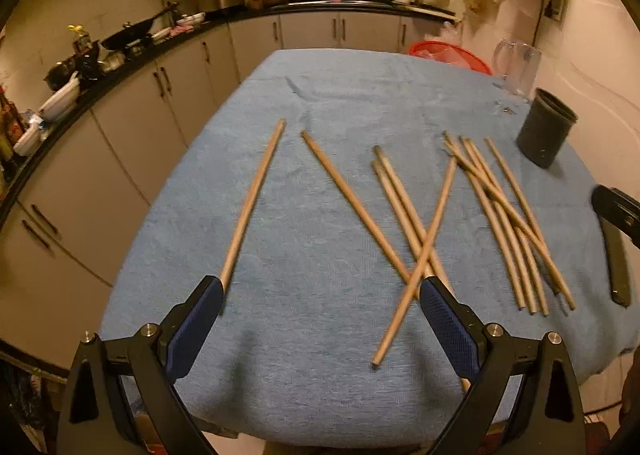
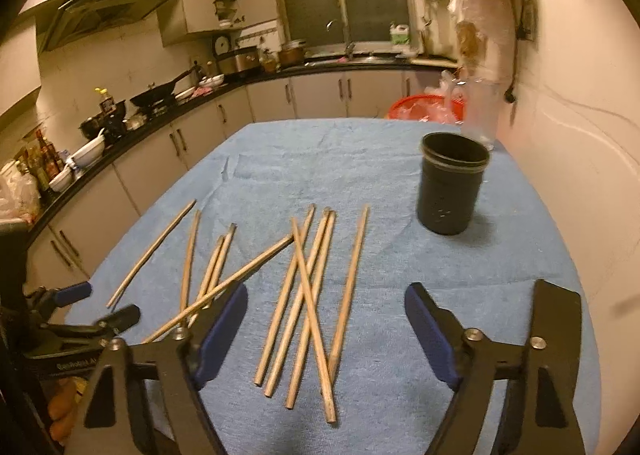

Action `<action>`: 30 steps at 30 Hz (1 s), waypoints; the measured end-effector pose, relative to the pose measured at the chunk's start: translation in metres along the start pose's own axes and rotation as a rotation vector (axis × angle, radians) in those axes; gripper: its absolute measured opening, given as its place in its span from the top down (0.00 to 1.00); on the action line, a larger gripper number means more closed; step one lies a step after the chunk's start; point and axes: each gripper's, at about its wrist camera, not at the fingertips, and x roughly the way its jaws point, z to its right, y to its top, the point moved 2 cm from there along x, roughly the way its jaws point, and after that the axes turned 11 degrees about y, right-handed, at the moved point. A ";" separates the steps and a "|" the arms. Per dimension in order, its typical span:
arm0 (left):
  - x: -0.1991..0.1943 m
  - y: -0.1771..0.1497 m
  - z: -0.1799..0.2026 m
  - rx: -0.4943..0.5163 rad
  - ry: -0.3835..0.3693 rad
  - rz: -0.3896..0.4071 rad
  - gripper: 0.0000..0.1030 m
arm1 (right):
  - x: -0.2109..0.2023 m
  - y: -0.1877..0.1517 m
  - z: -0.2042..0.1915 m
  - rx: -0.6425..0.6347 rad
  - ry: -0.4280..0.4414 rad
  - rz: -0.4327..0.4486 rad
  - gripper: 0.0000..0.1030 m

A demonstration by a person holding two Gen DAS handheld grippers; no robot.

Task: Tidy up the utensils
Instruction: 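Move both tools toward the scattered wooden chopsticks on the towel, then close the left tool on a wooden chopstick while the right tool grasps another chopstick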

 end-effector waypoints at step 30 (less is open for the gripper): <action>0.125 0.137 -0.056 0.012 -0.063 -0.262 0.47 | 0.092 0.078 -0.001 0.017 0.169 -0.292 0.63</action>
